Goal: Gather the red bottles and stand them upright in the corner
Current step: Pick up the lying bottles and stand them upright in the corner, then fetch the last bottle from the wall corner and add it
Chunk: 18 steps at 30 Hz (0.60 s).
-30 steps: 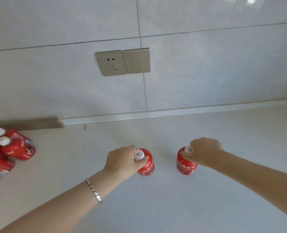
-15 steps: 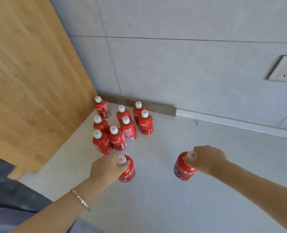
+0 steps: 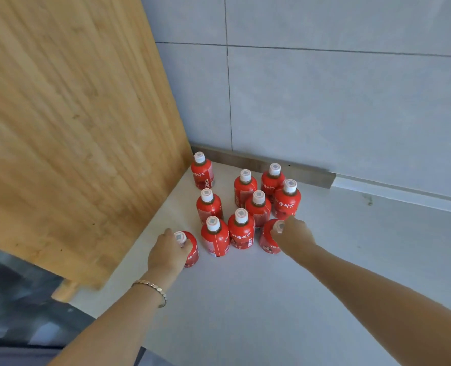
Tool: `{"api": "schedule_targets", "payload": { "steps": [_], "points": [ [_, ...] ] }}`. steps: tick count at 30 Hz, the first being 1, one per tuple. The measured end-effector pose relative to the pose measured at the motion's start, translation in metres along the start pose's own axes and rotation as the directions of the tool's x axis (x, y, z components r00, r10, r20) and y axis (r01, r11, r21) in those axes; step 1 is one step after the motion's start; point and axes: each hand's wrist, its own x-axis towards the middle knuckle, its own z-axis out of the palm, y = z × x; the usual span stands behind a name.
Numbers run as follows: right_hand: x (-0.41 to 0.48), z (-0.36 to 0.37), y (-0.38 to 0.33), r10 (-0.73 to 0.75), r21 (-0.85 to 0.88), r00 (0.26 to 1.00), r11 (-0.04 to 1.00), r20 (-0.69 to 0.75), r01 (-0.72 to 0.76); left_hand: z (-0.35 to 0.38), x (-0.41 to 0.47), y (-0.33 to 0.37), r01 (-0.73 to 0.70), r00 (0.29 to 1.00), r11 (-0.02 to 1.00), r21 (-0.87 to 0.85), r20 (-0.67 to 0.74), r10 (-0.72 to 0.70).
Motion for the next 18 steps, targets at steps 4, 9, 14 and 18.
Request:
{"api": "schedule_targets", "payload": {
  "steps": [4,9,14,18],
  "points": [
    [0.008,0.01,-0.003,0.02,0.043,1.0,0.999,-0.011,-0.02,-0.002,0.002,-0.004,-0.079,0.997,0.987,0.137,0.003,0.079],
    [0.009,-0.006,0.022,-0.094,-0.143,0.993,0.984,0.066,0.102,-0.008,-0.035,0.016,-0.277,0.947,0.922,0.273,-0.088,0.31],
    [-0.012,-0.03,0.09,-0.056,-0.23,0.98,0.968,0.192,0.1,0.01,-0.082,0.088,-0.713,0.694,0.68,0.168,0.301,0.654],
    [-0.037,-0.068,0.167,0.024,-0.218,0.975,0.976,0.223,0.026,0.054,-0.109,0.171,-0.786,0.516,0.605,0.127,0.674,0.529]
  ]
}}
